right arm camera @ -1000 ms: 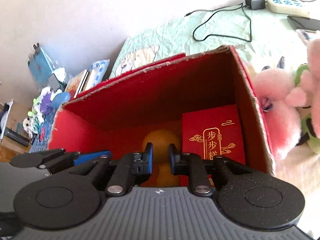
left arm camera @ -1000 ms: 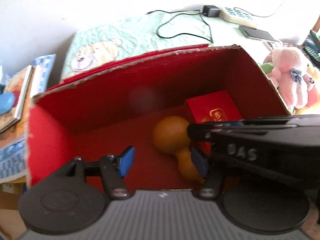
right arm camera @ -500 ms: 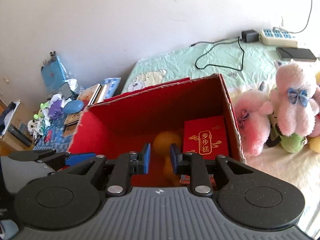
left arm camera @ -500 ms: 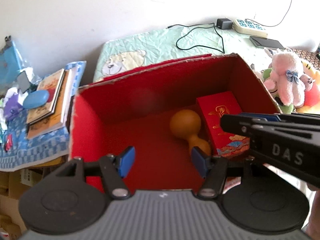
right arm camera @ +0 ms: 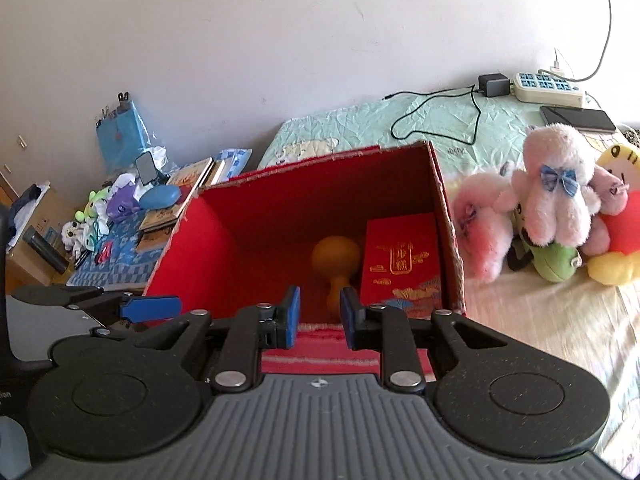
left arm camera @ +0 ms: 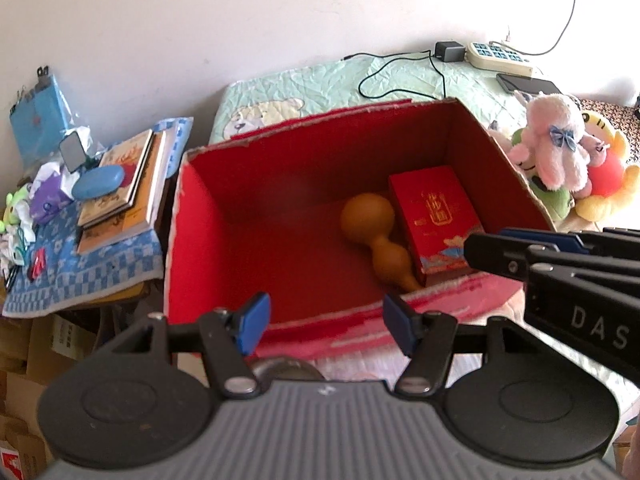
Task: Organize objects
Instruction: 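Open the right gripper to set the gourd down and withdraw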
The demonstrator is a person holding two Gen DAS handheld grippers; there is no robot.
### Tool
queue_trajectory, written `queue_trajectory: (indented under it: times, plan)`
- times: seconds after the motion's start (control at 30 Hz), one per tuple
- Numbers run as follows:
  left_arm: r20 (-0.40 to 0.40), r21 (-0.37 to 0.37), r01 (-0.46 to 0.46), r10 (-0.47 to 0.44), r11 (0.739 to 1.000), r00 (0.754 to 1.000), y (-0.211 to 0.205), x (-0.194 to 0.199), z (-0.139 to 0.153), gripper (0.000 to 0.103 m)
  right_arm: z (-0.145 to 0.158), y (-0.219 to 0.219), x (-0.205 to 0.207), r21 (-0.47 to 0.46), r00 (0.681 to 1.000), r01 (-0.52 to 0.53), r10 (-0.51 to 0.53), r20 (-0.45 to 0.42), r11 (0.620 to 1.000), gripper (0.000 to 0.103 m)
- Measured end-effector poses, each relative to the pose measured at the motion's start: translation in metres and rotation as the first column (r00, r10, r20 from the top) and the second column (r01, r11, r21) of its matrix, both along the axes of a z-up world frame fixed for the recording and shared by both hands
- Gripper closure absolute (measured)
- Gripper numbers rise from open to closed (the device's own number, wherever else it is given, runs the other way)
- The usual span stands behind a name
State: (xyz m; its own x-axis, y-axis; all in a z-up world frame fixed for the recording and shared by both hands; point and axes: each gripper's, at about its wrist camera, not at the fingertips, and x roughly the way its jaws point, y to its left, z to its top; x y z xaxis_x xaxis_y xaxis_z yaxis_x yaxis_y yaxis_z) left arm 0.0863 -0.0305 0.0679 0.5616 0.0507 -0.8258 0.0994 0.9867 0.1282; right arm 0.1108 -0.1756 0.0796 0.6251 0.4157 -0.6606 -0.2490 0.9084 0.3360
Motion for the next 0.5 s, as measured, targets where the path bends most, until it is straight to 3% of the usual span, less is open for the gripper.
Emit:
queue_trajectory:
  times: [0.5]
  plan:
    - [-0.057,0.032,-0.016,0.018,0.999,0.998,-0.013,-0.029,-0.023,0.035,-0.021,-0.004,-0.021,-0.003,0.996,-0.029,0.029,-0.083,1.000,0.078]
